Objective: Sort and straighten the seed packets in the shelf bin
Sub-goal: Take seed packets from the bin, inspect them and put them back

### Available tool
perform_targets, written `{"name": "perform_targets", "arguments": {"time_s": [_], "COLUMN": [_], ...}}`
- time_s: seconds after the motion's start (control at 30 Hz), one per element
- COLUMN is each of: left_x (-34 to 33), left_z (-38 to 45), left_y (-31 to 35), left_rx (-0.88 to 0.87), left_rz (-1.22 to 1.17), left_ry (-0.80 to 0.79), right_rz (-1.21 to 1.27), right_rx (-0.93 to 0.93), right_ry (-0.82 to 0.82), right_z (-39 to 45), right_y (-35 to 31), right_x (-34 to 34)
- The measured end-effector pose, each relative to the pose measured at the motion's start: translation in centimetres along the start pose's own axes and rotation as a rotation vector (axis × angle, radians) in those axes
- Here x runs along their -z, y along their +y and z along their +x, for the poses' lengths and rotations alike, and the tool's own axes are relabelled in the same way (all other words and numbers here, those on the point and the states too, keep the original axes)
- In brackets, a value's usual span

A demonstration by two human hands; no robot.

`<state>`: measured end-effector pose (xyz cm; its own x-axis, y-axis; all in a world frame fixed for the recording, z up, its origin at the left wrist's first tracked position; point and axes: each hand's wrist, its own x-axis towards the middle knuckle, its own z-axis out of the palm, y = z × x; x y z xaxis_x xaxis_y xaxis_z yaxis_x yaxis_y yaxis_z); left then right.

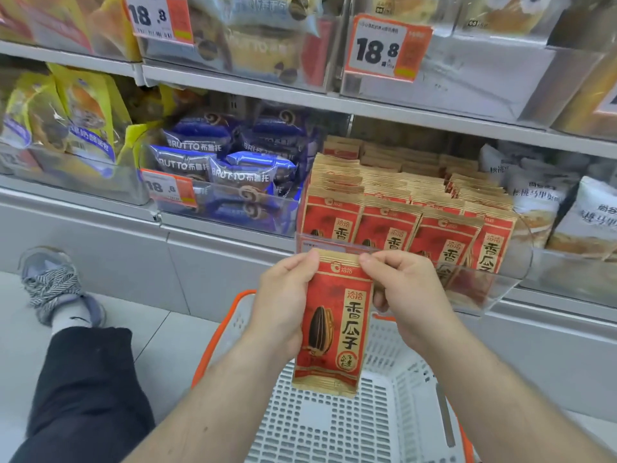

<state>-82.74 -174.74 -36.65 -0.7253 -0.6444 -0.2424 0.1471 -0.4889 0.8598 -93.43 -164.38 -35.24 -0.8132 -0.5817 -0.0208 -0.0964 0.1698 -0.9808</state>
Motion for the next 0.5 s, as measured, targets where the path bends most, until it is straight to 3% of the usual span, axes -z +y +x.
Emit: {"name": "perform_targets", "arguments": {"time_s": [0.27, 0.5], "left_x": [0.4, 0.5], "left_z": [-0.1, -0.2], "left_y": [-1.4, -1.3], "left_rx": [0.062, 0.088], "left_rz": [-0.024, -0.018], "left_ry": [-0.027, -0.021], "right_rz": [0.178, 0.051], "right_rx": [-0.142, -0.101], "right_ry": [-0.042, -0.091], "right_z": [-0.6, -0.7], "right_y": [0.8, 1.2], "right_x": [0.5, 0.6]}}
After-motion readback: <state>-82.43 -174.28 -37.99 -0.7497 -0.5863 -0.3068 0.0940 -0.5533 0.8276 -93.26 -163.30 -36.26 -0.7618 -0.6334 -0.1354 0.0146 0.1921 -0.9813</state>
